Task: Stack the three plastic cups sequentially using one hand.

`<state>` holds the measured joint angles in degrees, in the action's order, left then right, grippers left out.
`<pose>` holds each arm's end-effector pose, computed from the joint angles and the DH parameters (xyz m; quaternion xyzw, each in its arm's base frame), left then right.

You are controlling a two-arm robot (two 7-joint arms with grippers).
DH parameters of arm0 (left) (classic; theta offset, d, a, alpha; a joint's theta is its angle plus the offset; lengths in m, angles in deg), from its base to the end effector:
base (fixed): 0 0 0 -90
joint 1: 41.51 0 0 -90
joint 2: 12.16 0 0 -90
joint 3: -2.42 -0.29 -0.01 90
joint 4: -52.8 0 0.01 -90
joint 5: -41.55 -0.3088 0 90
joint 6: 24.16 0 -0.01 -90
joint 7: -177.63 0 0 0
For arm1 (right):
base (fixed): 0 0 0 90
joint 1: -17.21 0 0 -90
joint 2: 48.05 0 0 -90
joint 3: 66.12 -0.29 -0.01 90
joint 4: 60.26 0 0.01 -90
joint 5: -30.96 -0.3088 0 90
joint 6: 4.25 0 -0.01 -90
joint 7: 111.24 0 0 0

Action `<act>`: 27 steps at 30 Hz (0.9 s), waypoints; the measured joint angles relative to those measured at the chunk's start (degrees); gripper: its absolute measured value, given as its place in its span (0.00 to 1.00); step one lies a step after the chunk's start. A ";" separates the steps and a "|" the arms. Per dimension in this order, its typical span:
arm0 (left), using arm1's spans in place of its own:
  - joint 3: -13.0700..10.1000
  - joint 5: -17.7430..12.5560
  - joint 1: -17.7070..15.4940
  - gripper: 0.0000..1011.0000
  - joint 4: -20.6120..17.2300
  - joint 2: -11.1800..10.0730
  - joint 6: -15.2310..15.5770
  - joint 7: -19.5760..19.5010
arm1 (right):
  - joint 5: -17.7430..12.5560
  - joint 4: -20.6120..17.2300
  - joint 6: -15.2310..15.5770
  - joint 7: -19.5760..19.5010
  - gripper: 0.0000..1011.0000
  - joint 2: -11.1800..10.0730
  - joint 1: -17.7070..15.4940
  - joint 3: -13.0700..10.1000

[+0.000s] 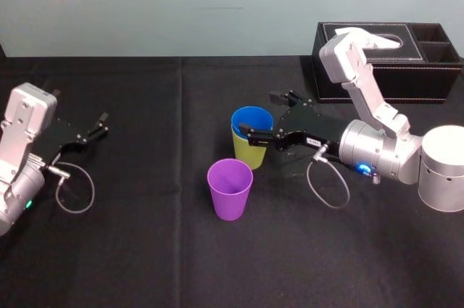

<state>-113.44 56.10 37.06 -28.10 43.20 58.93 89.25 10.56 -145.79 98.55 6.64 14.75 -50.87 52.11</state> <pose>0.3581 0.0827 -0.3023 0.1414 -0.1324 0.5799 0.7913 0.4017 -0.0114 -0.2282 -0.1366 -0.0173 -0.3500 0.9266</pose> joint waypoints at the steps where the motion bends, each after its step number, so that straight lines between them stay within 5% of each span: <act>1: 0.00 0.00 0.00 1.00 0.00 0.00 0.00 0.00 | 0.00 0.00 0.00 0.00 0.99 0.00 0.00 0.00; 15: 0.00 0.00 0.00 1.00 0.00 0.00 0.00 0.00 | 0.01 -0.18 -0.05 -0.01 0.99 -0.08 -0.06 -0.02; 27: 0.00 0.00 0.00 1.00 0.00 0.00 0.00 0.00 | -2.33 -8.07 -1.48 0.59 0.99 -5.43 -6.29 -3.85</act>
<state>-113.44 56.10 37.06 -28.10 43.20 58.93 89.25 8.23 -153.86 97.07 7.23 9.32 -57.16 48.26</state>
